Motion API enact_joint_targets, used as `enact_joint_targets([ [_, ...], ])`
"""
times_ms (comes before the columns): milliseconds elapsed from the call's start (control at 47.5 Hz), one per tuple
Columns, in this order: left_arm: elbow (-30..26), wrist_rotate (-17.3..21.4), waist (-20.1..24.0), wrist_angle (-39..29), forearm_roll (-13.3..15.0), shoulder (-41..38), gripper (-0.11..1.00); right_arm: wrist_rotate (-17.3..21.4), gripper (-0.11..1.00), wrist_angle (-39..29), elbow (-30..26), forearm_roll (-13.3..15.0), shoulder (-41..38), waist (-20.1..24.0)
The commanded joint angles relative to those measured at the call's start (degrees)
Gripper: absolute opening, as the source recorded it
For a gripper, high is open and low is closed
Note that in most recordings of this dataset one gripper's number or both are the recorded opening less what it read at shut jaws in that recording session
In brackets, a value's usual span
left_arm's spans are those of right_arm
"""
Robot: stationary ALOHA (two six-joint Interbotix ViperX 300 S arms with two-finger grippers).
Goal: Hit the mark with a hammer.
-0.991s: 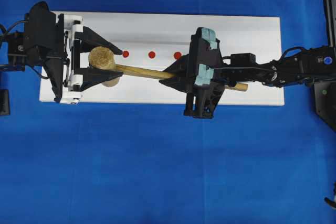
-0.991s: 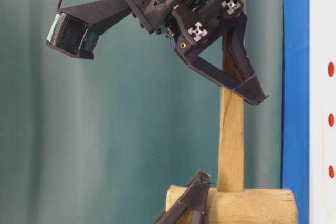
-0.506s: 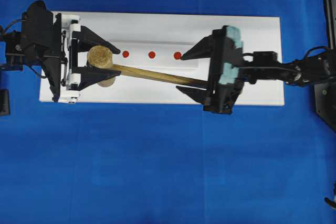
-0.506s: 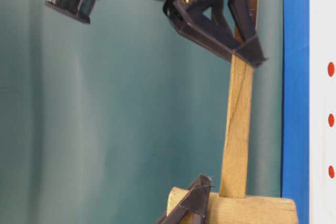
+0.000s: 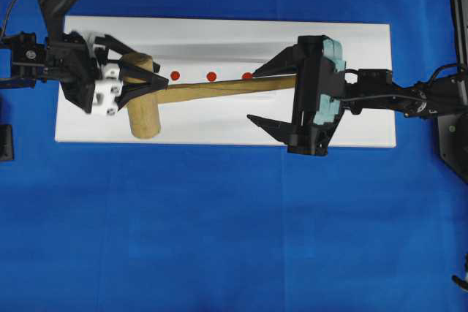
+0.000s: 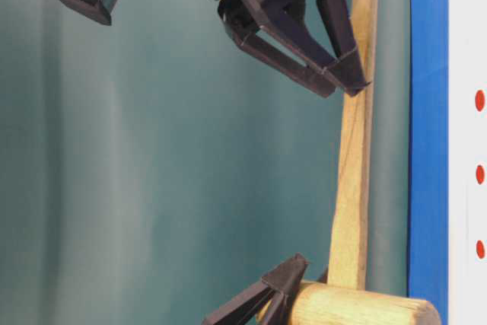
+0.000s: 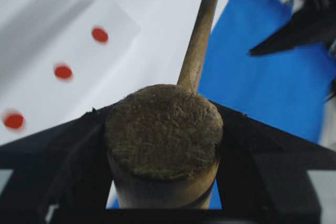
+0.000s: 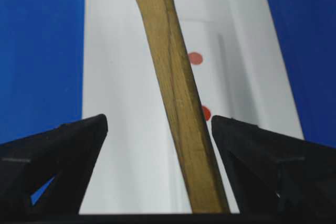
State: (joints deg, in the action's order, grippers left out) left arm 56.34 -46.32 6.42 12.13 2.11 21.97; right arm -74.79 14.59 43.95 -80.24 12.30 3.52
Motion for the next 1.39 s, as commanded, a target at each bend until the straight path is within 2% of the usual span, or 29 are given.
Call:
enact_joint_targets([
  [0, -1.67, -5.36, 0.09, -0.18, -0.18, 0.70, 0.46, -0.35, 0.91, 0.35, -1.32, 1.85, 0.62, 0.18],
  [105, -1.67, -11.78, 0.09, -2.72, -0.18, 0.70, 0.46, -1.67, 0.91, 0.35, -1.67, 3.08, 0.09, 0.18],
  [253, -1.85, -16.08, -0.35, -5.71, -0.44, 0.70, 0.46, -4.48, 0.91, 0.35, -2.81, 4.04, -1.32, 0.09],
  [485, -2.20, -17.14, -1.67, -5.62, -0.44, 0.53, 0.46, -8.53, 0.91, -0.26, -6.42, 4.39, -7.29, -0.88],
  [695, -3.08, -16.79, -2.72, -5.62, -0.44, -0.18, 0.46, -8.96, 0.90, -0.35, -9.49, 4.66, -12.57, -2.64],
  [801, -3.08, -16.52, -2.81, -5.62, -0.53, -0.26, 0.46, -8.96, 0.89, -0.62, -10.02, 5.98, -13.01, -2.64],
  [843, -3.16, -16.52, -2.81, -5.71, -0.53, -0.26, 0.46, -8.96, 0.85, -0.62, -10.02, 6.15, -13.01, -2.64],
  [927, -3.08, -16.35, -2.81, -5.71, -0.62, -0.26, 0.46, -8.96, 0.68, -0.70, -10.02, 6.24, -12.92, -2.64],
  [948, -3.16, -16.17, -2.81, -5.71, -0.70, -0.18, 0.46, -8.96, 0.58, -0.79, -10.02, 6.24, -13.01, -2.72],
  [1033, -3.16, -15.29, -2.81, -5.71, -0.97, -0.26, 0.46, -8.96, 0.32, -2.46, -10.02, 6.33, -13.01, -2.64],
  [1138, -3.43, -13.10, -2.99, -5.62, -0.97, -0.35, 0.46, -8.96, 0.09, -4.57, -10.02, 6.68, -13.01, -2.72],
  [1370, -3.52, -11.25, -2.72, -5.27, -0.97, -0.26, 0.46, -8.96, 0.08, -5.10, -9.93, 6.59, -12.92, -2.72],
])
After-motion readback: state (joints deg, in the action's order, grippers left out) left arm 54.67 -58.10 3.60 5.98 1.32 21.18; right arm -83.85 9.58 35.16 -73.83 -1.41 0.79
